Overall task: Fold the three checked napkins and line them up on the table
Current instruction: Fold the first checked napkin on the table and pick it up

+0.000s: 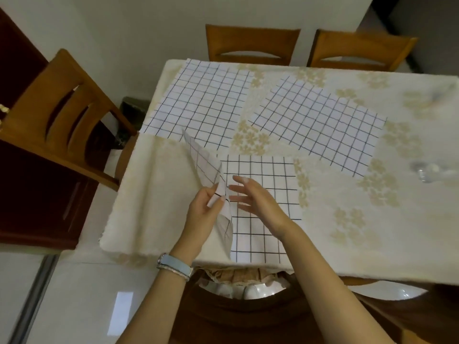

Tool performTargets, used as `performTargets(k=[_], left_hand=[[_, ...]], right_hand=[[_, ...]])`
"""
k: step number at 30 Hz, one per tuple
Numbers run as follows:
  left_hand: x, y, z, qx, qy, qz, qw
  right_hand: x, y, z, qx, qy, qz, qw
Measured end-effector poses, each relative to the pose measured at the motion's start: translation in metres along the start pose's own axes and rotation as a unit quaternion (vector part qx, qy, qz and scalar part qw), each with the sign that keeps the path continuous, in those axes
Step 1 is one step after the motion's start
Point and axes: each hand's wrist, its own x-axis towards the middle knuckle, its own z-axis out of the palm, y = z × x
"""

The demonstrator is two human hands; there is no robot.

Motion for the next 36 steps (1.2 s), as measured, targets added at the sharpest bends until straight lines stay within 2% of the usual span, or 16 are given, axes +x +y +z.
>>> performTargets(k=[4,9,13,18,23,25,27,29,32,36], left_hand=[[0.007,-0.003,0.041,0.029,-0.091,0.038,0.995],[0.011,-0.019,0.089,0.059,-0.172,0.055,0.982],[0.006,-0.037,0.120,0.114,-0.238,0.071,0.962],[0.005,-0.066,0.136,0.177,-0.281,0.071,0.941],[0.006,-0.093,0.133,0.310,-0.275,0.085,0.906],[0.006,-0.099,0.126,0.359,-0.257,0.126,0.888],[0.010,-0.107,0.118,0.418,-0.219,0.190,0.861],[0.019,-0.117,0.108,0.495,-0.178,0.229,0.819],[0.032,-0.131,0.092,0.590,-0.148,0.216,0.764],[0.038,-0.150,0.075,0.623,-0.154,0.193,0.742]], right_hand=[[-0.011,-0.013,-0.028,0.013,0.103,0.004,0.995],[-0.023,-0.003,-0.070,0.035,0.237,0.023,0.971],[-0.031,0.025,-0.102,0.024,0.292,0.050,0.955],[-0.033,0.069,-0.122,-0.019,0.322,0.082,0.943],[-0.025,0.107,-0.128,-0.117,0.327,0.117,0.931],[-0.024,0.117,-0.129,-0.147,0.322,0.119,0.928],[-0.024,0.122,-0.130,-0.158,0.323,0.117,0.926],[-0.025,0.127,-0.131,-0.182,0.322,0.111,0.922],[-0.025,0.131,-0.132,-0.215,0.328,0.096,0.915],[-0.023,0.134,-0.133,-0.225,0.333,0.082,0.912]])
